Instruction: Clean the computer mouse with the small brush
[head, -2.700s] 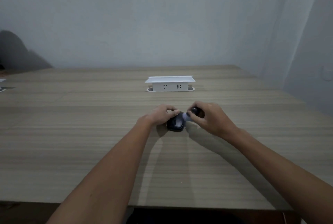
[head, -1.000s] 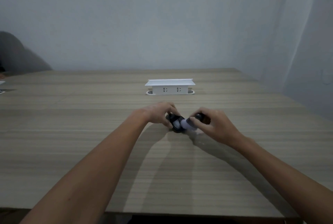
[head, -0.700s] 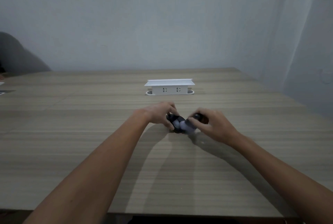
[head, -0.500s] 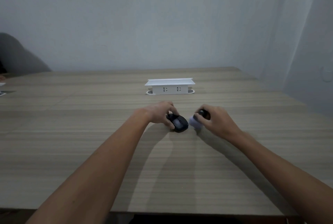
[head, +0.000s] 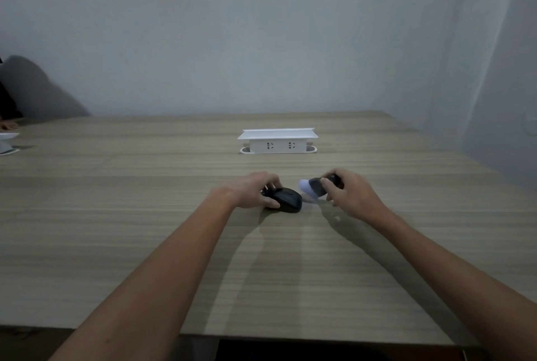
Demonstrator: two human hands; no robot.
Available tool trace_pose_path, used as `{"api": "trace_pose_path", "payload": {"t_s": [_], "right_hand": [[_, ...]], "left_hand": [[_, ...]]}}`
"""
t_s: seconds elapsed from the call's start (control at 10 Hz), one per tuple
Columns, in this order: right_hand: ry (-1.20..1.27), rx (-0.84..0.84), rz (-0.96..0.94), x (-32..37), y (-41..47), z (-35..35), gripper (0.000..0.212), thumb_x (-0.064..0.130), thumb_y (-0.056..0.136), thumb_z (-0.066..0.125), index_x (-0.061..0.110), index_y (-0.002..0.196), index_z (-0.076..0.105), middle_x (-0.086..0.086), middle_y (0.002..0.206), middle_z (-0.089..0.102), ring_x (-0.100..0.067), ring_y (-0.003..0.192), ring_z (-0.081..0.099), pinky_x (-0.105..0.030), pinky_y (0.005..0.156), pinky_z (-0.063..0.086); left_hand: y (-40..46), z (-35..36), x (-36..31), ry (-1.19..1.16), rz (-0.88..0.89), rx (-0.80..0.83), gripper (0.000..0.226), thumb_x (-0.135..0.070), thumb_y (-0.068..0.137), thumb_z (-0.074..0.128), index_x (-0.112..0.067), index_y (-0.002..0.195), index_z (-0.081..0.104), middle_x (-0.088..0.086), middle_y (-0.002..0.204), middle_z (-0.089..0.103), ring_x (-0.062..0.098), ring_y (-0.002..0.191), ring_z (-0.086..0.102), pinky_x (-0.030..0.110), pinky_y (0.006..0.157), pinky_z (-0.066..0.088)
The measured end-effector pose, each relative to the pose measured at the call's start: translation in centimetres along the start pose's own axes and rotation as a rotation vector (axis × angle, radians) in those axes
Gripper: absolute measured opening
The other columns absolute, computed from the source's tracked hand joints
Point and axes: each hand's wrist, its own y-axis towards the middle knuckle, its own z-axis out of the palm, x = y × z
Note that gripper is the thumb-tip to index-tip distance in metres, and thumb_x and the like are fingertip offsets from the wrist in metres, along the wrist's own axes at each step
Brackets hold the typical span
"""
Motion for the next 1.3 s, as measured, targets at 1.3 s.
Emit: {"api": "trace_pose_path", "payload": {"t_s": [1.3], "right_hand": [[-0.399, -0.068, -0.046, -5.1, 2.8, -1.1, 0.036, 0.035, 0.098, 0.057, 0.010, 0.121, 0.070, -0.010, 0.117, 0.064, -0.028, 0.111, 0.059, -0.038, 0.094, 0.043]], "left_hand": [[-1.1, 1.7, 3.6, -0.090, -0.332, -0.514, 0.054, -0.055, 0.097, 0.039, -0.019, 0.130, 0.060, 0.006, 0.132, 0.052, 0.023, 0.122, 0.054, 0.044, 0.108, 0.041]]}}
